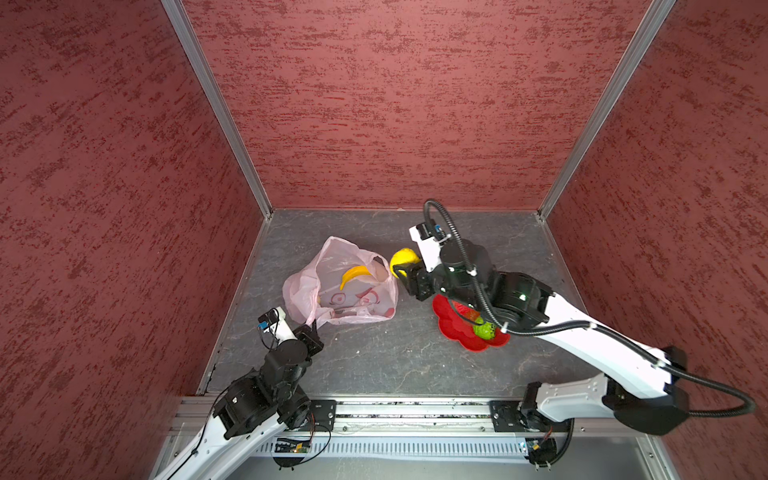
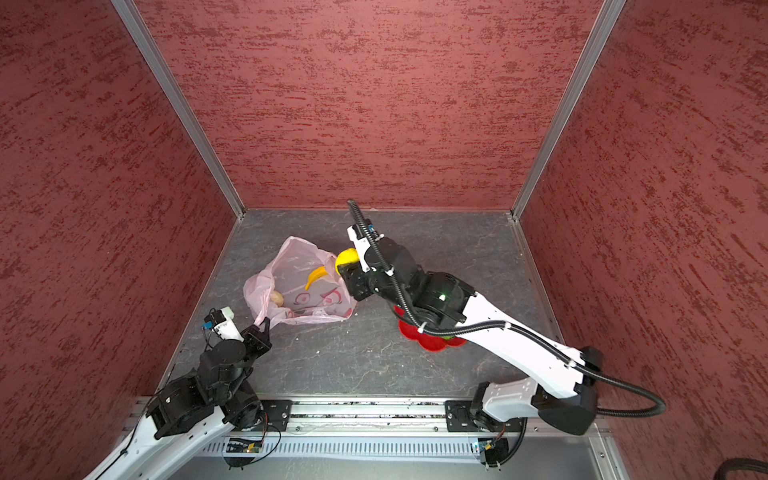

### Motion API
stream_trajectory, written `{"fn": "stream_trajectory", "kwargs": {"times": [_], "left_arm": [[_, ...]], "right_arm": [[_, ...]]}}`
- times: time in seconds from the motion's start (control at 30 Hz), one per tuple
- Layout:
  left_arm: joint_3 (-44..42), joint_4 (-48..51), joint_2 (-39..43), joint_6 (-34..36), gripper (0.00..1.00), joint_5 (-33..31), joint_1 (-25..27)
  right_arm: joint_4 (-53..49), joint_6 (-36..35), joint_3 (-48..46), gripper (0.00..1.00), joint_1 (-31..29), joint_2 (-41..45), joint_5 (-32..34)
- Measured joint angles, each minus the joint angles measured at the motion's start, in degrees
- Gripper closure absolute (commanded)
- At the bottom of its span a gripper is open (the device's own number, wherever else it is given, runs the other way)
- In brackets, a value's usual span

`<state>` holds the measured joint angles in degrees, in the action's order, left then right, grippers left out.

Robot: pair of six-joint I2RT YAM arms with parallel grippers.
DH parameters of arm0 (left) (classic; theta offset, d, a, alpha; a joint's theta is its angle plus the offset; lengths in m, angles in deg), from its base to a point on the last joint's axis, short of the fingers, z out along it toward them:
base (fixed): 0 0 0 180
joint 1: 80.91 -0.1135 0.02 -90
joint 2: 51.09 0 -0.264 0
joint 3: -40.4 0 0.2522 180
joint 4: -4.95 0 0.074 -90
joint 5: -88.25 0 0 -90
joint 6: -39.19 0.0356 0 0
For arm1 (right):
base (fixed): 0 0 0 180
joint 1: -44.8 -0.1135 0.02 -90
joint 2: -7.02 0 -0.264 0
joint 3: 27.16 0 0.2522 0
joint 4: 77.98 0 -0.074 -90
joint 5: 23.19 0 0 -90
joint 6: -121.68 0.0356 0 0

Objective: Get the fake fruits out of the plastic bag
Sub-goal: 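Carry the yellow fruit over the red plate and lower it with the right gripper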

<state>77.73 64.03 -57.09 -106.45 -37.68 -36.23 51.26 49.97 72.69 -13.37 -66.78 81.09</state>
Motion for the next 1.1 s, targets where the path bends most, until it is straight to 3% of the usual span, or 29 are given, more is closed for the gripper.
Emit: {"fn": "stream_trajectory", "kwargs": {"times": [0.33, 0.63, 1.1], "left_arm": [[0.00, -0.79, -0.70, 0.09, 1.00, 0.00, -0.07], [-0.02, -3.65, -4.87, 0.85, 1.00, 1.11, -0.28], [-0.07, -6.56, -7.45, 0.90, 1.00, 2.91, -0.33]], "right_arm": [[-4.61, 4.11, -13.57, 0.62, 11.02, 11.91, 7.63], [-4.37, 8.66, -27.63, 0.61, 11.74, 11.17, 7.78], [1.01, 11.76, -37.90, 0.61, 13.05, 9.27, 5.90]]}}
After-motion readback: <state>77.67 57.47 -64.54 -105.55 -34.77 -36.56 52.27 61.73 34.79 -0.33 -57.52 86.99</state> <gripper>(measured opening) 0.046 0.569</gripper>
